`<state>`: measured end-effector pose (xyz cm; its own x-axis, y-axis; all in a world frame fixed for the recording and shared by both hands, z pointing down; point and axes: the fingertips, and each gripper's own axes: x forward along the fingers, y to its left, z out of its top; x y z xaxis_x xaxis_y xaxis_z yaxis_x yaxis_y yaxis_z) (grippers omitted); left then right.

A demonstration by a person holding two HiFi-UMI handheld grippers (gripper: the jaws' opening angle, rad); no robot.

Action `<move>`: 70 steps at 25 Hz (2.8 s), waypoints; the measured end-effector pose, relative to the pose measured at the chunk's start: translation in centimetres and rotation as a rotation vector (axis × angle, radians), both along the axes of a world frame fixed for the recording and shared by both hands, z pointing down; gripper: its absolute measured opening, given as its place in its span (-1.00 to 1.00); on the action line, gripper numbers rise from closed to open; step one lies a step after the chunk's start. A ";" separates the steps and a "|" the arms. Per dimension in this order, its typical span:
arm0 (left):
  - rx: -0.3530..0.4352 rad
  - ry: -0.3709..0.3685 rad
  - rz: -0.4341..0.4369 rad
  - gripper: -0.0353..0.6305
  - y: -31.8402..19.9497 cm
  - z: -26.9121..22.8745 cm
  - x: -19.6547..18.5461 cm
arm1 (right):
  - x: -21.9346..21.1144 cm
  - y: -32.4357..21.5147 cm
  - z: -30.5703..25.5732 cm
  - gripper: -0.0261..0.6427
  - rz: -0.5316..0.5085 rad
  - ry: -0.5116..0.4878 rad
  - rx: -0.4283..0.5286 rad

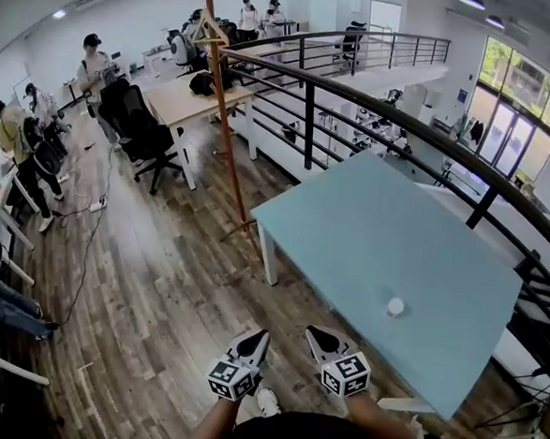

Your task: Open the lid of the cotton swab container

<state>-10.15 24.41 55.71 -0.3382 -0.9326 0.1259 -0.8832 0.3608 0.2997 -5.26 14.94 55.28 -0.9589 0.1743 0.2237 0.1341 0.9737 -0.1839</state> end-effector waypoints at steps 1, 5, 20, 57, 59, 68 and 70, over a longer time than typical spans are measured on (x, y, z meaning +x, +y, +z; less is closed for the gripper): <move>-0.003 0.001 0.008 -0.88 0.0 -0.3 -0.4 | -0.4 0.1 0.1 -0.86 0.009 0.000 -0.004; -0.015 -0.015 0.049 -0.88 0.4 -0.7 -2.4 | -2.3 0.4 0.4 -0.86 0.055 -0.012 -0.005; 0.007 -0.026 0.243 -0.88 -4.1 1.3 -6.2 | -3.1 -5.2 0.5 -0.86 0.289 -0.033 0.037; -0.051 -0.058 0.727 -0.88 -36.4 1.5 -3.4 | 5.2 -31.7 2.7 -0.86 0.768 0.024 -0.015; -0.057 -0.065 0.769 -0.88 -37.2 1.8 -4.2 | 4.0 -32.1 3.0 -0.86 0.791 0.033 -0.021; -0.053 -0.073 0.932 -0.88 -42.3 2.3 -5.9 | 2.8 -35.2 2.4 -0.86 1.025 0.018 0.016; -0.050 -0.077 0.963 -0.88 -43.0 2.4 -5.6 | 2.9 -35.6 2.1 -0.86 1.038 0.015 0.017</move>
